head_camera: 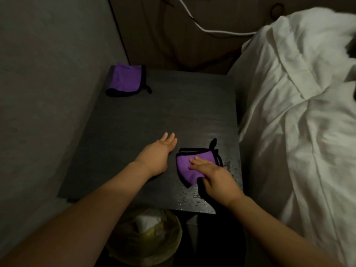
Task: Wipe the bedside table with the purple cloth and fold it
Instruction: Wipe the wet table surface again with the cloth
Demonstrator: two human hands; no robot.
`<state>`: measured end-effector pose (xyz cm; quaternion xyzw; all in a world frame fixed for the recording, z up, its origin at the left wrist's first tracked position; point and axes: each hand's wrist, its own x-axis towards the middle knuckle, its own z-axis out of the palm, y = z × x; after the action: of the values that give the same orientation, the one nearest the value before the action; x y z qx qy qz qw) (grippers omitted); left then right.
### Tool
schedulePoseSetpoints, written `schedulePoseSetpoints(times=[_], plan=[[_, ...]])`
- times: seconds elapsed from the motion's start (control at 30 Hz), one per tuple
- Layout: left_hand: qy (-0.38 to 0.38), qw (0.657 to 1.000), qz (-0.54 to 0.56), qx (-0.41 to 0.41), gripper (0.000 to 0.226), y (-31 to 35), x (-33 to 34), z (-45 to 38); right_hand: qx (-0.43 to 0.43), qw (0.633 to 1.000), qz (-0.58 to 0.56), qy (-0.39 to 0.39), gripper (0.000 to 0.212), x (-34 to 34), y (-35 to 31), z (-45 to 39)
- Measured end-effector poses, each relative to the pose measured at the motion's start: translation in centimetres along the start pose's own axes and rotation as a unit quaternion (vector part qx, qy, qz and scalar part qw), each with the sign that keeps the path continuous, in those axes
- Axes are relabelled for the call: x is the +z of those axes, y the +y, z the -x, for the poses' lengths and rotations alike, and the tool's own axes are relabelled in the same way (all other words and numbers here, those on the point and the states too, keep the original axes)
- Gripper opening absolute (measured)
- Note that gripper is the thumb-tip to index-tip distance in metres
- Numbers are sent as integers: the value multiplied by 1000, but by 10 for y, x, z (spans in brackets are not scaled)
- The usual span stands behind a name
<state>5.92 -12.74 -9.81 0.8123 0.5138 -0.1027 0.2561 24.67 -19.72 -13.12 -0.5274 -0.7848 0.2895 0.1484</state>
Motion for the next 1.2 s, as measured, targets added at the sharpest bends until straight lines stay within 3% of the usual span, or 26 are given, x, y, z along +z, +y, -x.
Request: schedulePoseSetpoints(times=[0.33,0.53,0.6,0.67,0.77,0.97,1.2], plan=[[4,1000,12,1,77,0,2,1,7,1000,3,1,48,-1,-4,2],[3,1000,11,9,75,0,2,1,22,1000,-20,9,40,-5,-6,1],[4,1000,9,8,74,0,1,2,84,994,-64,42,36,-12,-10,-5],[4,1000,7,7,73,0,-1,2,127,978,-111,127,33,-22,-15,-14],[5,1000,3,7,73,2,0,3,134,961,-132,203,36,-36,-20,-32],[16,1000,3,7,74,2,2,1,128,988,-6,91,47,-14,7,-49],[20,1000,0,-3,73,3,10,2,67,994,36,82,52,13,-3,-10]])
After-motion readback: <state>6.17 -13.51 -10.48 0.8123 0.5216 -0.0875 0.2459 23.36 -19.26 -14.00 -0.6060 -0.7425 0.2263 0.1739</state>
